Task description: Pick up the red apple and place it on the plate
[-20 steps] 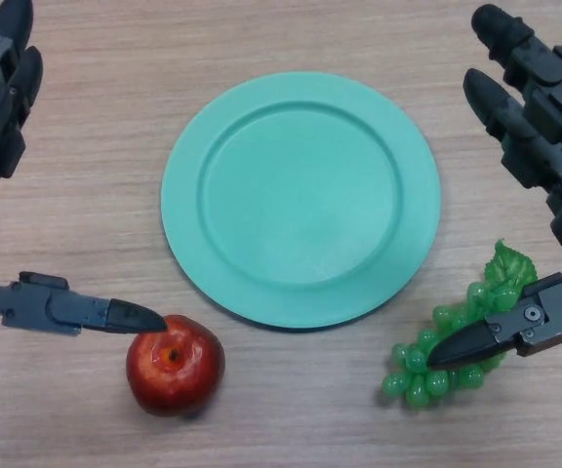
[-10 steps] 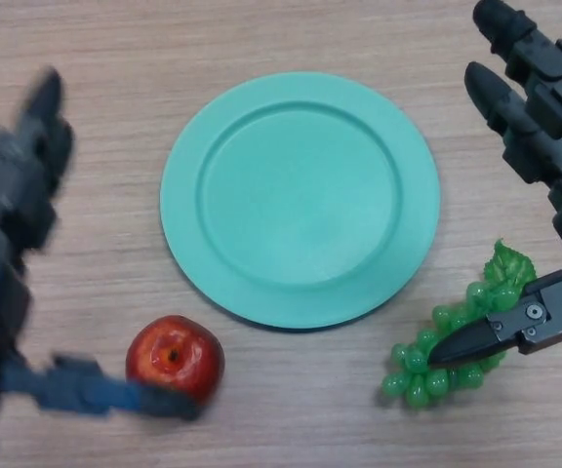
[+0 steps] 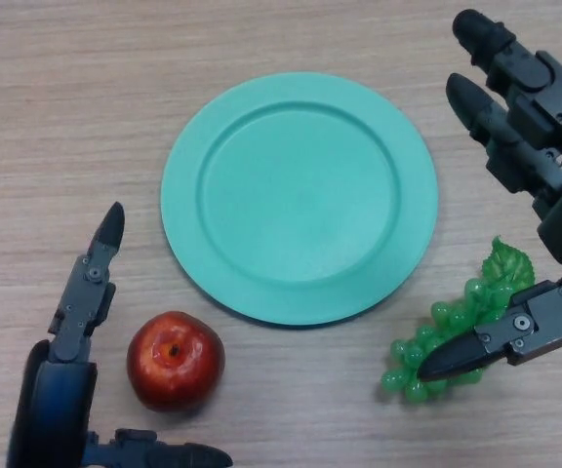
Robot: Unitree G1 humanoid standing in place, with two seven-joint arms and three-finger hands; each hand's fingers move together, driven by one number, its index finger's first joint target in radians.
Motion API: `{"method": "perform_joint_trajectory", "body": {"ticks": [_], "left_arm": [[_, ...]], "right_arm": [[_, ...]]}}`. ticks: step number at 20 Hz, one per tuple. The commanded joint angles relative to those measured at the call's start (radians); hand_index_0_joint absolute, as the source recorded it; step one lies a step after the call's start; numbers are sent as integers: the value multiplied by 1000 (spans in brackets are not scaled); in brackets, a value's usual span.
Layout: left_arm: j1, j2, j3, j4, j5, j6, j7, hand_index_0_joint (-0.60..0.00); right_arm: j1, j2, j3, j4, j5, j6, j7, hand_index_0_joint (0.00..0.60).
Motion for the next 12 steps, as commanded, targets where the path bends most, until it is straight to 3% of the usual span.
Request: {"method": "perform_joint_trajectory", "body": {"ticks": [1,5,9,11,12], "left_arm": [[-18,16,4,16,14,-141,63,0],[-18,26,-21,55,-158,-91,-12,0],[-27,17,-31,79,-186,-65,4,0],[-28,17,-34,72,-193,-35,1,-201],[-31,18,-39,60,-197,17,-1,-350]], "right_arm": [[-24,-10,-52,-71,-3,-112,-14,0],[-20,-12,-66,-74,10,-123,-28,0],[-14,-16,-73,-74,10,-128,-30,0],[-15,-16,-76,-72,13,-128,-29,0],[-17,-17,-80,-72,17,-124,-30,0]]}}
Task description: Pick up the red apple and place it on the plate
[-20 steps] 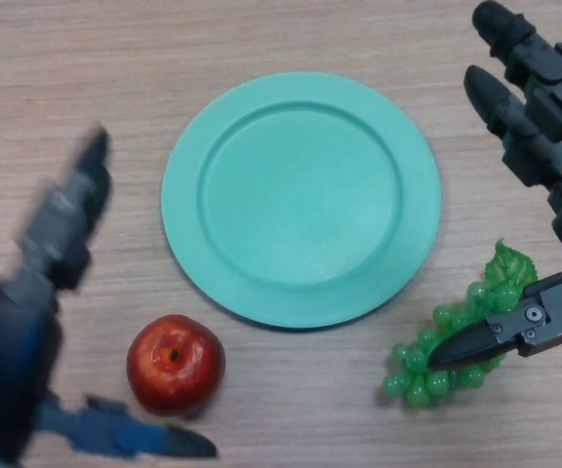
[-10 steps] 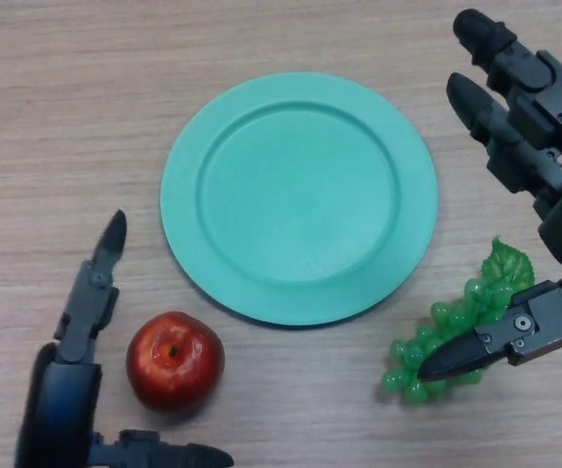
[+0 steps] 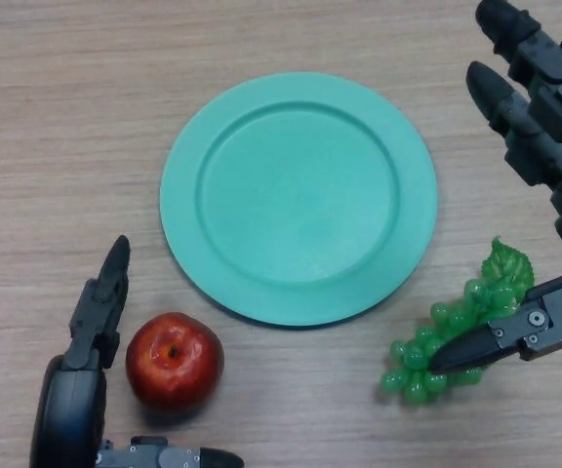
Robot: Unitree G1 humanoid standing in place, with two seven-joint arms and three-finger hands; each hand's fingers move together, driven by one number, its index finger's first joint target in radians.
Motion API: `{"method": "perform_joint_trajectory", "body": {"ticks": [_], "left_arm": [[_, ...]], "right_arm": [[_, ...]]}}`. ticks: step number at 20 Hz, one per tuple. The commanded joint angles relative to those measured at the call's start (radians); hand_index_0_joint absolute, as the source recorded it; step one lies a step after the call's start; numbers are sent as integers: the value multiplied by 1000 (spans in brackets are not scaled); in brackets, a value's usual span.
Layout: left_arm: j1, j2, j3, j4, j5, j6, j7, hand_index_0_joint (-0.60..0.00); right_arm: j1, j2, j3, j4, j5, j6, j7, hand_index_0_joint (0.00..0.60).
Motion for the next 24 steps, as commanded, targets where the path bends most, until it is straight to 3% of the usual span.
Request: {"method": "perform_joint_trajectory", "body": {"ticks": [1,2,8,13,16,18,22,24], "left_arm": [[-5,18,6,-73,-18,33,10,-450],[-15,23,-14,-85,-14,139,1,-600],[-62,18,-35,-90,32,241,30,-600],[-62,41,25,-372,20,319,-16,-600],[-238,24,91,-437,16,401,-69,-600],[-395,27,98,-368,69,414,-64,-600],[-618,14,51,-150,5,472,-63,-600],[-689,12,2,-9,45,406,-56,-600]], "right_arm": [[-21,-19,-54,-54,21,-120,-23,0],[-20,-21,-67,-57,39,-114,-22,0],[5,-20,-73,-98,44,-72,-17,0],[10,-24,-93,-135,54,-61,-25,0],[-6,-35,-134,-144,102,-47,-37,0],[-7,-50,-143,-146,122,-43,-50,0],[3,-63,-207,-147,190,-53,-50,0],[9,-66,-231,-146,205,-59,-47,0]]}}
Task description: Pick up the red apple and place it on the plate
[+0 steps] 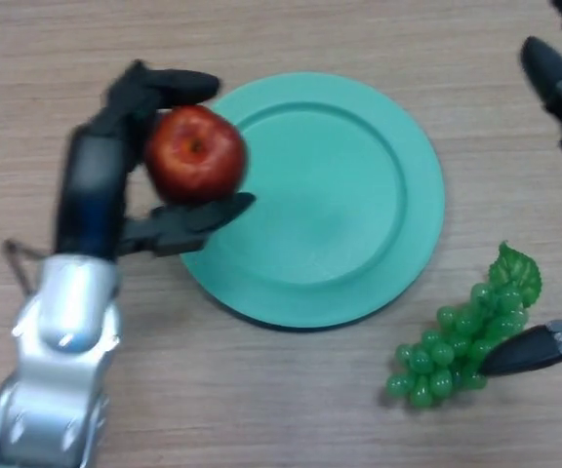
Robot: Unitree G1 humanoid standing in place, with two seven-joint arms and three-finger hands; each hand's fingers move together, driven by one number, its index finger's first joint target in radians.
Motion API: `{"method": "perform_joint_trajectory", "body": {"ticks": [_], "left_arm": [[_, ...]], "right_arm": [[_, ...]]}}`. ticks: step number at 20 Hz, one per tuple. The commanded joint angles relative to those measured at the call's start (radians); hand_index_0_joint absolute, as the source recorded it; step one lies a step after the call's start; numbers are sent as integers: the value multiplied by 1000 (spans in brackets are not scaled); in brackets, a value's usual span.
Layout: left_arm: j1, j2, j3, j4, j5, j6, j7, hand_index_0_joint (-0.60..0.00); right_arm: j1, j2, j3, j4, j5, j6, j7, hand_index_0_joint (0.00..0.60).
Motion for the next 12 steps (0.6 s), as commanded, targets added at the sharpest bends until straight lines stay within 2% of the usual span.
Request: {"method": "perform_joint_trajectory", "body": {"ticks": [1,3,4,5,6,9,12], "left_arm": [[-88,12,-27,73,74,-213,-14,-600],[-102,12,-36,118,106,-257,-17,-400],[-119,12,-44,174,146,-308,-19,-249],[-132,12,-48,219,172,-349,-22,-150],[-132,12,-61,294,167,-439,-15,0],[-99,12,-81,311,93,-413,6,0],[-59,12,-89,259,17,-346,-42,0]], "right_arm": [[-5,-30,-67,-49,62,-111,-13,0],[-2,-29,-68,-48,60,-116,-11,0],[0,-28,-75,-48,60,-123,-8,0],[2,-27,-88,-46,69,-132,-6,0],[18,-27,-137,-40,108,-148,3,0],[26,-51,-213,-16,158,-160,8,0],[53,-42,-196,0,105,-204,11,0]]}}
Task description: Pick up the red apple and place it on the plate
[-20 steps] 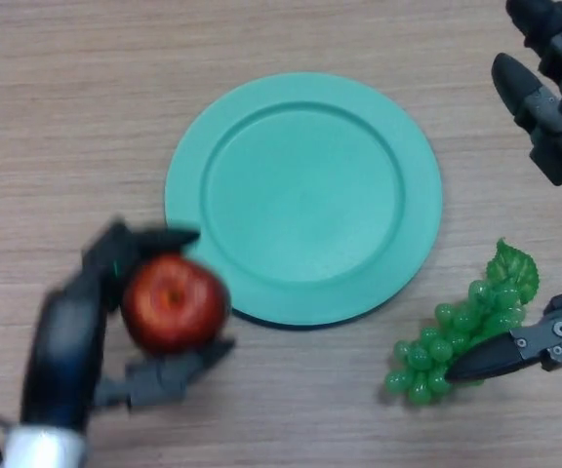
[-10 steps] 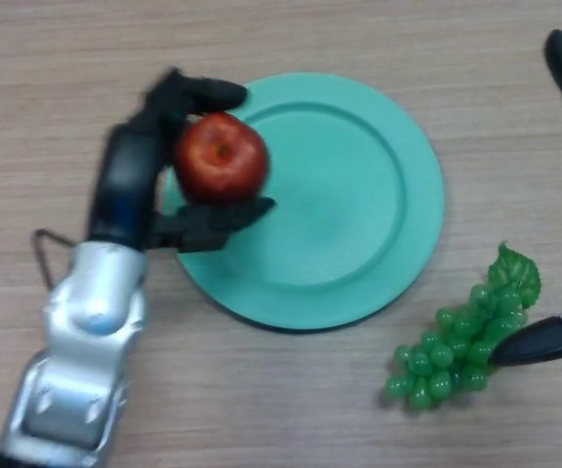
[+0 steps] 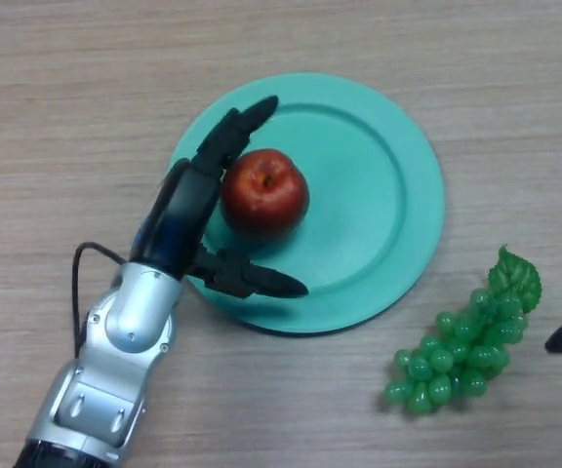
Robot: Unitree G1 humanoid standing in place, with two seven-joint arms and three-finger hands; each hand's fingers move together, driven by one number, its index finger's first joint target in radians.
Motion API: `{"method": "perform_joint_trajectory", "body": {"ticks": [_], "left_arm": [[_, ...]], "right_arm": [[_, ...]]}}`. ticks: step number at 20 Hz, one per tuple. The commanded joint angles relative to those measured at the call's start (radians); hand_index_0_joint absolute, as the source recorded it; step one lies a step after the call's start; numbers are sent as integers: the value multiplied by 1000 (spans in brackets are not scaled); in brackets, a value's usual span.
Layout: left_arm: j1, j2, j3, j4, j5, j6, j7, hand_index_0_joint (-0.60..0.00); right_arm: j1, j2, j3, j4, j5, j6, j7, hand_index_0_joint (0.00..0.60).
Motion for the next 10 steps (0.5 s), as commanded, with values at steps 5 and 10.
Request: {"method": "perform_joint_trajectory", "body": {"ticks": [5,10], "left_arm": [[84,12,87,-412,1,147,-62,0],[153,44,199,-694,62,165,-61,0]], "right_arm": [[25,5,-28,-50,-16,-192,-2,0],[42,22,0,-85,-34,-184,-8,0]]}}
